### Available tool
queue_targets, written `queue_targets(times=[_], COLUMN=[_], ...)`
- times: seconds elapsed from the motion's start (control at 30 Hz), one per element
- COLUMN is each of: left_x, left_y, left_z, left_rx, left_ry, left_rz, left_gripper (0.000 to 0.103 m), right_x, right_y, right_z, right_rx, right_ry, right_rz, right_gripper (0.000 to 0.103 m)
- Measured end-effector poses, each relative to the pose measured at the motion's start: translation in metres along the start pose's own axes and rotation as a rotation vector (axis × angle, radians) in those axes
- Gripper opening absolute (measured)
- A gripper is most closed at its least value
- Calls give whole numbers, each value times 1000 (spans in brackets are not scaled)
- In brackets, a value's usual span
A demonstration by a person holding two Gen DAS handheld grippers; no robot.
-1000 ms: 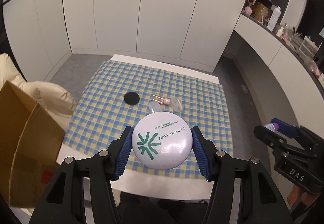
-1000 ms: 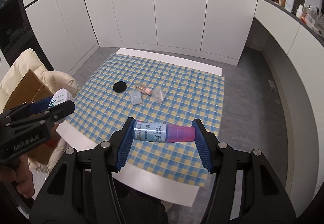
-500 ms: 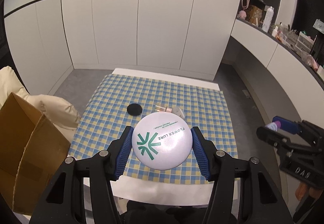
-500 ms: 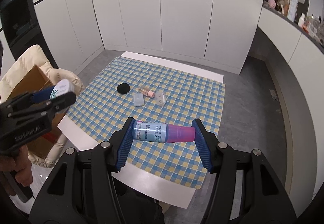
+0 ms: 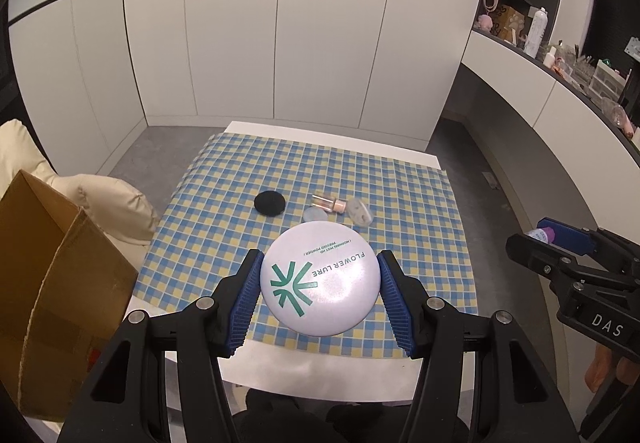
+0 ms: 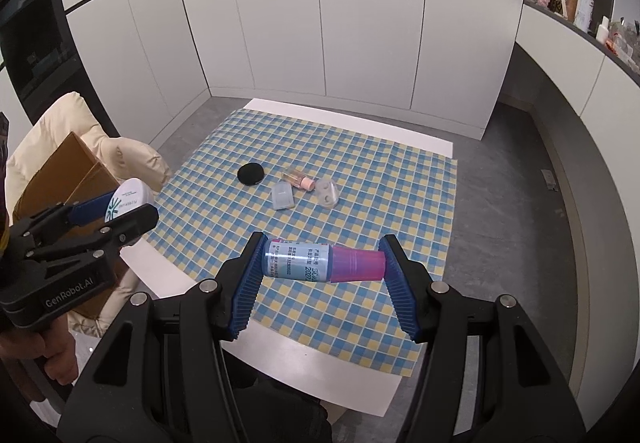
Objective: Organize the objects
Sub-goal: 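Lift the compact and spray bottle off the tablecloth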
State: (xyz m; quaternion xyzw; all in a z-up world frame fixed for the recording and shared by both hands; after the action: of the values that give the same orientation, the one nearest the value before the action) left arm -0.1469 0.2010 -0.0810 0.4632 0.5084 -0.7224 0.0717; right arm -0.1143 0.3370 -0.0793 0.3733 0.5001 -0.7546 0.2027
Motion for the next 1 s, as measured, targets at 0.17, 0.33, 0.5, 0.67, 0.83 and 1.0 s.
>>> queue_targets(times=[0.17, 0.33, 0.5, 0.67, 0.83, 1.0], left_x=[-1, -1, -2, -4, -8, -11], left_y=[3, 6, 9, 11, 13, 15], left_z=[5, 14, 25, 32, 39, 46], left_rx=[-11, -33, -51, -59, -61, -58], left_ry=[-2, -6, -10, -15, -22, -57], left_rz=[-2, 1, 3, -3, -9, -17], left_gripper=[58, 58, 58, 58, 58, 58], right_x=[3, 6, 6, 8, 10, 12], right_y=[-1, -2, -2, -2, -2, -3], right_z=[5, 12, 21, 30, 38, 44], right_rx=[-4, -6, -26, -43, -50, -47], right_ry=[-9, -9, -3, -6, -13, -21], right_rz=[4, 1, -12, -15, -18, -18], right_gripper=[60, 60, 60, 60, 60, 60])
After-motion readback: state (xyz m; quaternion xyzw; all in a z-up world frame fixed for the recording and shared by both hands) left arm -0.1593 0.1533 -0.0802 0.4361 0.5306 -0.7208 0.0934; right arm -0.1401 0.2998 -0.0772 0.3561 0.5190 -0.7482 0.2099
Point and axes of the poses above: each gripper's, at about its wrist camera, not at the fingertips, and x roughly the way its jaws point, z to its left, y to its underside, the point moved 9 cm from there along x, roughly the way its jaws point, and after that the axes turned 14 degrees about x, right-handed, at the moved point
